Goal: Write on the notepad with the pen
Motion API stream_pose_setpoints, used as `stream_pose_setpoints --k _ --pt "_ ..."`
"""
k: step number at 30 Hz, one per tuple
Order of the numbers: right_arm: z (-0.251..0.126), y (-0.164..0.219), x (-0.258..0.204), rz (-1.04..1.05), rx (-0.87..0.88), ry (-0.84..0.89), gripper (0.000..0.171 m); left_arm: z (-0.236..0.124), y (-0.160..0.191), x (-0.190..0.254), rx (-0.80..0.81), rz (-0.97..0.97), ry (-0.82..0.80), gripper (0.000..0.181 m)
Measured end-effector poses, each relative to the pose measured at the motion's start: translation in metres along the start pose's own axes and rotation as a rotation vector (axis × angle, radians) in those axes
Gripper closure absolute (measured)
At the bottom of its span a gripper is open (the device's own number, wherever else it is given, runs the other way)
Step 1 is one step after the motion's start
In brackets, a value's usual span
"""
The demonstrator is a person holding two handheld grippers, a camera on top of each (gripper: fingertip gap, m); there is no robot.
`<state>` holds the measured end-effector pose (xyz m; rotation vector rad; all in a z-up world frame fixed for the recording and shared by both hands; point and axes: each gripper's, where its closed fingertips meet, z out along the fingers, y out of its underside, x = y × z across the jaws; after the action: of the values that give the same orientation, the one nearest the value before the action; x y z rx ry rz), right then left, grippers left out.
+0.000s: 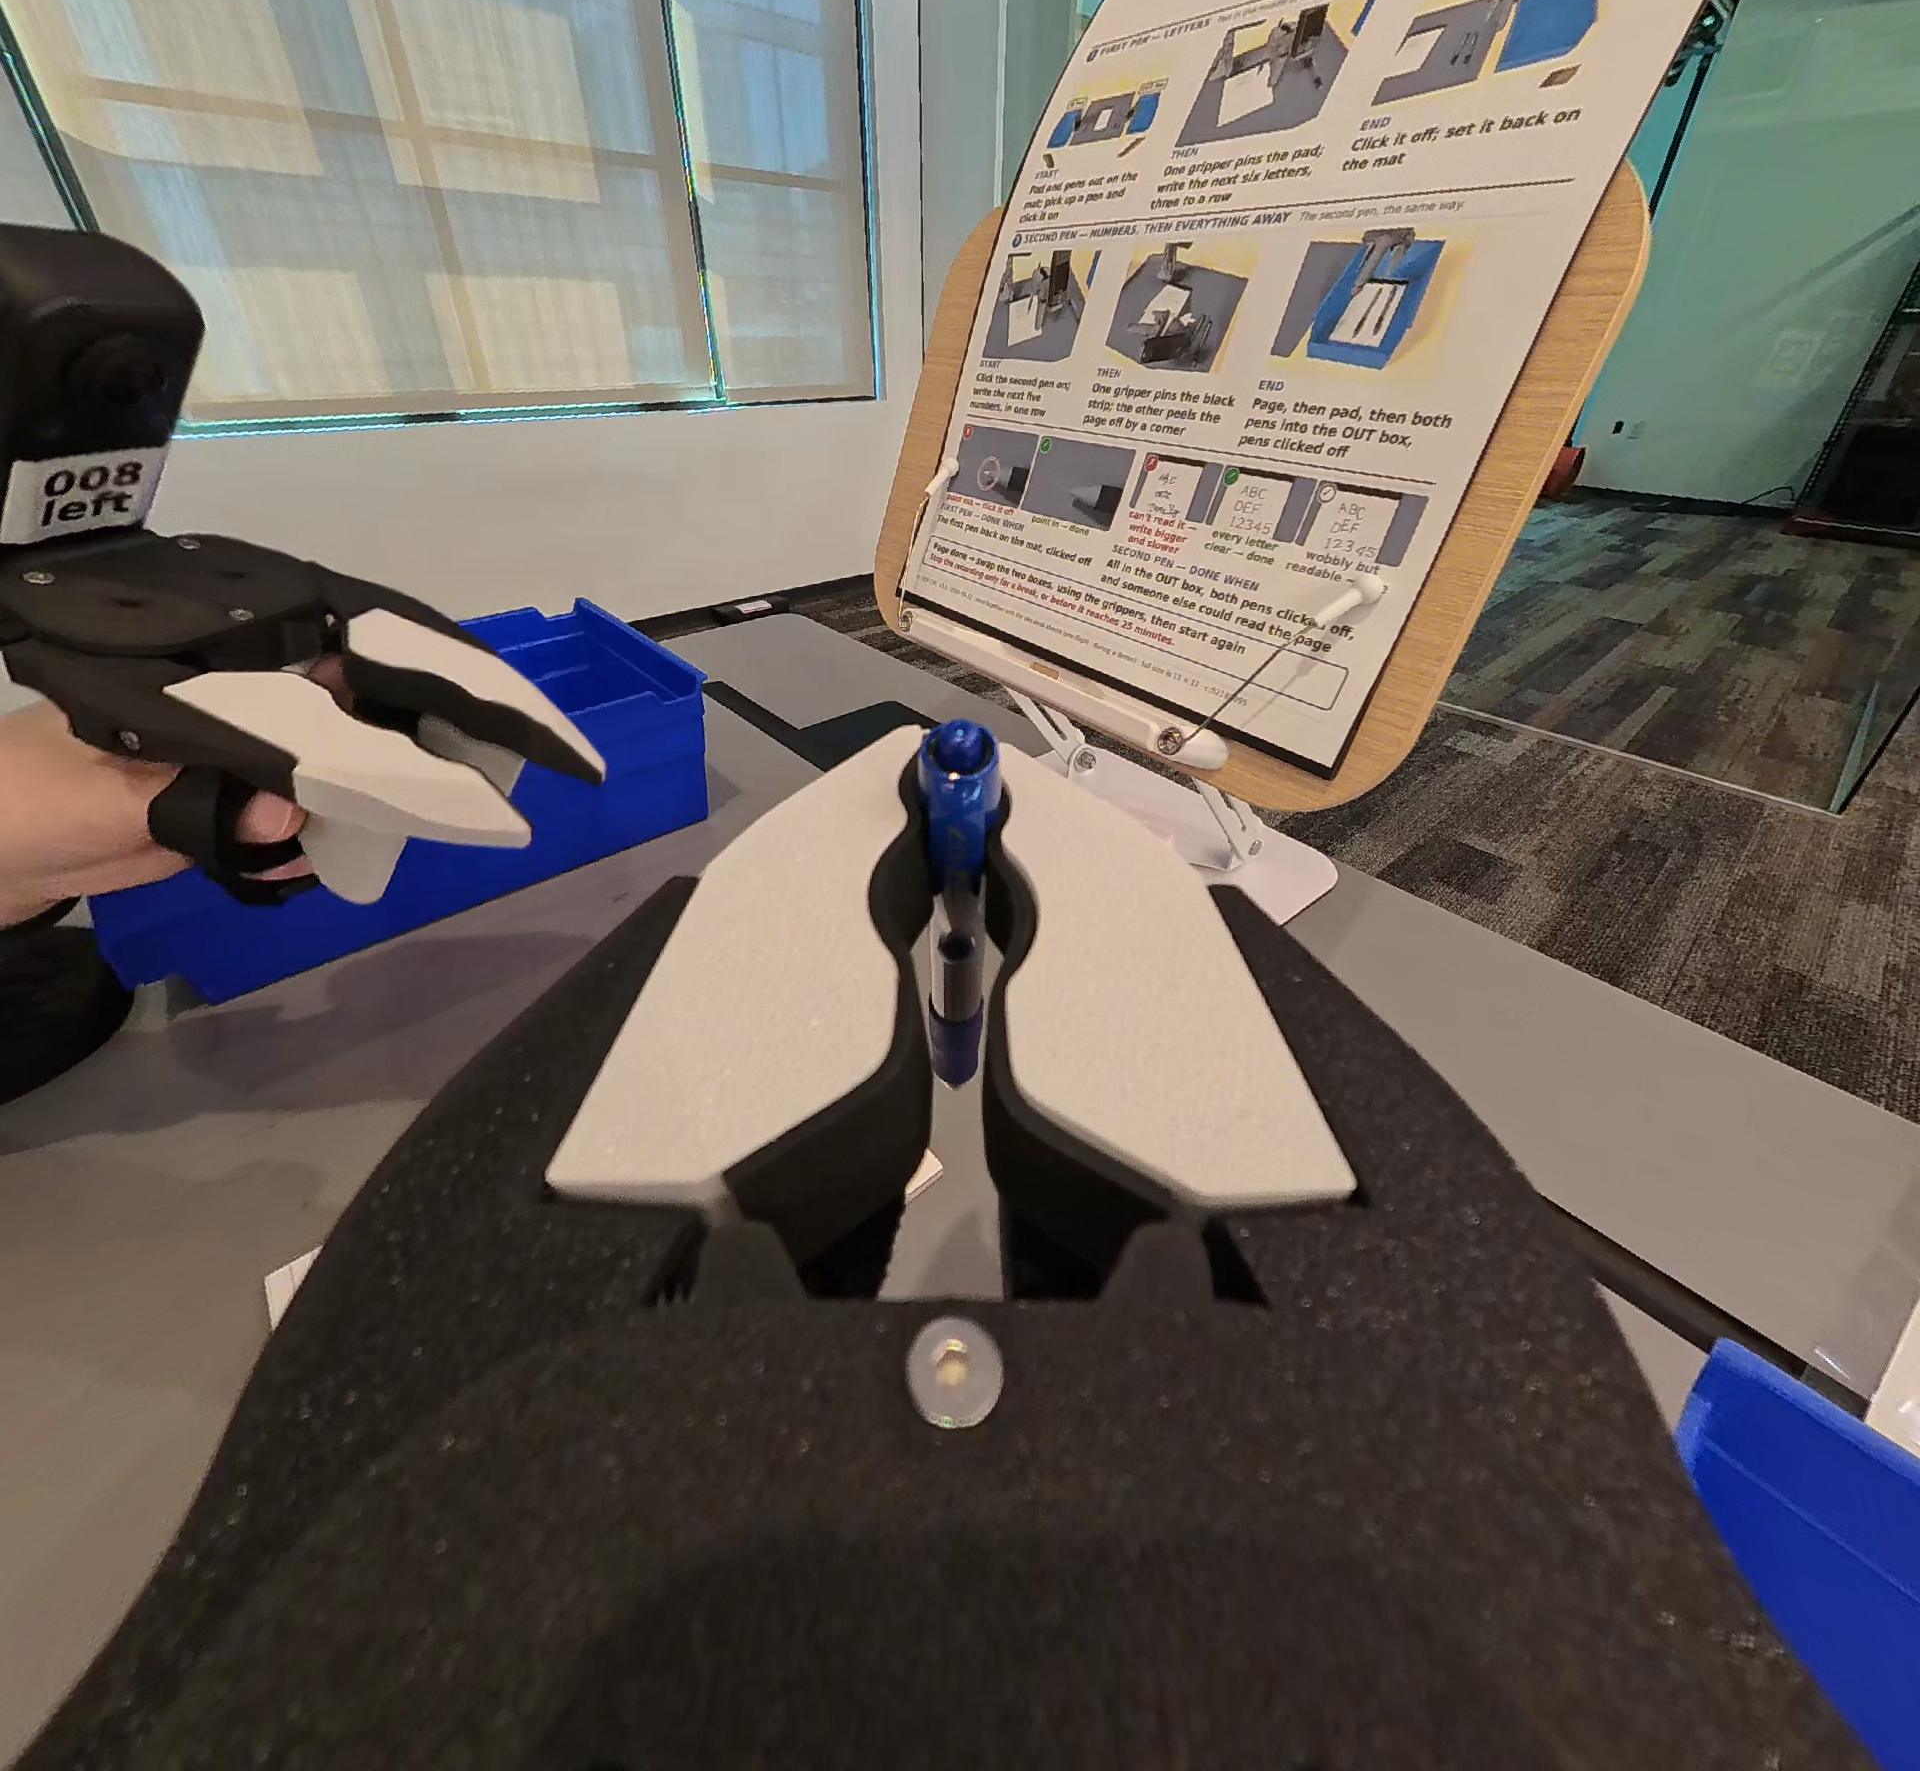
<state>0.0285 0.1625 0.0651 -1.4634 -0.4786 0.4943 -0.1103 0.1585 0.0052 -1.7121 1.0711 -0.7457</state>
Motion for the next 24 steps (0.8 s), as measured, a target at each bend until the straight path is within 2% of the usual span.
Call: stream_pose_setpoints --k 7,24 --pt "0.0 -0.001 0.0 0.005 0.002 -0.006 0.167 -0.01 -0.002 -0.016 -0.012 -0.024 -0.047 0.147" --pt "0.0 0.0 0.001 0.014 0.003 -0.009 0.167 -0.011 0.001 -0.023 -0.032 -0.03 -0.066 0.147"
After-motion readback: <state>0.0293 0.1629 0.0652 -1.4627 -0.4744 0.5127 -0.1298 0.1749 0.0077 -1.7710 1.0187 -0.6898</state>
